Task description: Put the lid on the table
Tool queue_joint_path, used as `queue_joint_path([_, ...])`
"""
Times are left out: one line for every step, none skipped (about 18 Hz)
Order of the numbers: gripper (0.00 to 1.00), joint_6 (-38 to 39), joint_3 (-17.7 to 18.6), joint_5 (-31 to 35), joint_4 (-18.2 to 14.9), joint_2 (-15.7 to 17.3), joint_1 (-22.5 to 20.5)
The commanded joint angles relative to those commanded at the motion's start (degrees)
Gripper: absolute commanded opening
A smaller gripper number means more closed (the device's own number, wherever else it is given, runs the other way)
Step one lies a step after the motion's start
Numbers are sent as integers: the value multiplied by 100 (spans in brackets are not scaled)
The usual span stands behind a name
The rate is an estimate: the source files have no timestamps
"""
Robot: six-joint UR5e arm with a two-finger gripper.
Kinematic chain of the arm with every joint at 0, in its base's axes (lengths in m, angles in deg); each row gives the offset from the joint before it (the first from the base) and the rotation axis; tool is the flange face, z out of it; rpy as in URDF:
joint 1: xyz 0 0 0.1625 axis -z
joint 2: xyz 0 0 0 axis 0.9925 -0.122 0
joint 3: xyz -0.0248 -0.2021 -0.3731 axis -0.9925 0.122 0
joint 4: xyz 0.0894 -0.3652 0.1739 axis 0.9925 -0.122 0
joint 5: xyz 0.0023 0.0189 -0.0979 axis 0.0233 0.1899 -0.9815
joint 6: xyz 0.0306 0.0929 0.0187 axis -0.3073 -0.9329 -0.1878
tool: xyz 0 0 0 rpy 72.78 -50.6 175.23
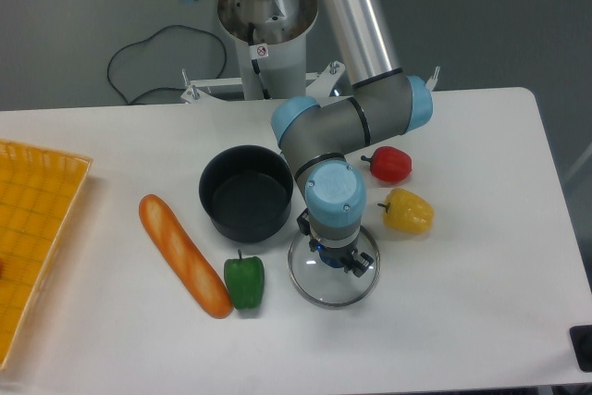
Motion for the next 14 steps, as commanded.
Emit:
queue_joint_path([61,0,0,-9,0,-9,0])
queue_joint_path([61,0,0,0,9,-18,0])
queue_joint_path([61,0,0,0,9,-18,0])
queue_joint_path([61,9,0,0,9,-18,9])
queue_joint_path([61,9,-9,0,9,-26,26])
queue_joint_path([61,9,-9,0,9,-26,26])
queue_joint_path([61,9,0,0,44,-26,35])
queue_joint_path([61,0,0,0,53,-26,35])
queue_joint_path([61,0,0,0,53,-26,35])
queue_joint_path([64,0,0,0,61,-26,35])
queue_joint_path([80,-9,0,0,62,-26,35])
queue_joint_path([98,-26,0,0,79,-26,35])
queue_joint_path([100,-18,0,0,79,-26,35])
queue_joint_path([100,-9,0,0,79,-26,35])
